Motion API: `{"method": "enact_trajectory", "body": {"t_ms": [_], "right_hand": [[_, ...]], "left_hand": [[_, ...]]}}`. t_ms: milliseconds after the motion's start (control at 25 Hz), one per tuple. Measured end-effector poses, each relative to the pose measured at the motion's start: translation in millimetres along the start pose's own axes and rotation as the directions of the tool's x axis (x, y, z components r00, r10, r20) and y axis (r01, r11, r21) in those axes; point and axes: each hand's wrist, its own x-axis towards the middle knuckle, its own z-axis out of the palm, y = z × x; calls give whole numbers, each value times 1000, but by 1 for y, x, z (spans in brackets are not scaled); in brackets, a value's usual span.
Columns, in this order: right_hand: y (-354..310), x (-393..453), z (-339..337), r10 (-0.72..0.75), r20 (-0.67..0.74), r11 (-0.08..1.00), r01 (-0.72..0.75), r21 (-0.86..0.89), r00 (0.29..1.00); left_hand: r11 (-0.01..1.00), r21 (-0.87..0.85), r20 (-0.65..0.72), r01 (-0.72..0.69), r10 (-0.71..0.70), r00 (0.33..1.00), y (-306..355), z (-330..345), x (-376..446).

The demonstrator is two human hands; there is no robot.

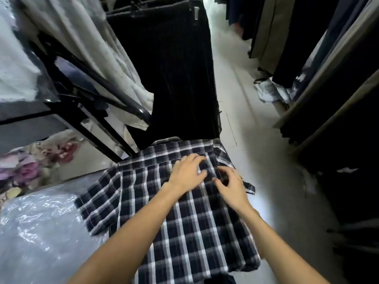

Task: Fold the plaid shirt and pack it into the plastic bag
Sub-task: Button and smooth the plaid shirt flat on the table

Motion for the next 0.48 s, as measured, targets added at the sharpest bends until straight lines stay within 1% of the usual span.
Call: {"method": "enact_trajectory", "body": {"t_ms": [200,280,320,360,440,480], "right_hand": [[32,16,-18,179,-97,984,-179,2,979],[45,19,-25,306,-113,952,-303,43,945],[48,19,-30,398,-80,917,-394,66,914],[55,19,-33,504,-27,858,-496,132,864],[63,17,-38,670,123,675,-669,310,732],[65,16,-39,701,212,579,-716,389,681]], "left_hand": [[990,42,122,-137,131,984,23,15,80],[988,26,202,-153,144,969,28,24,107],[988,30,258,-153,140,956,28,26,119],[987,37,309,-159,140,941,27,30,132],[979,59,382,-194,157,911,28,32,151],[976,58,392,-210,172,904,28,32,158]]}}
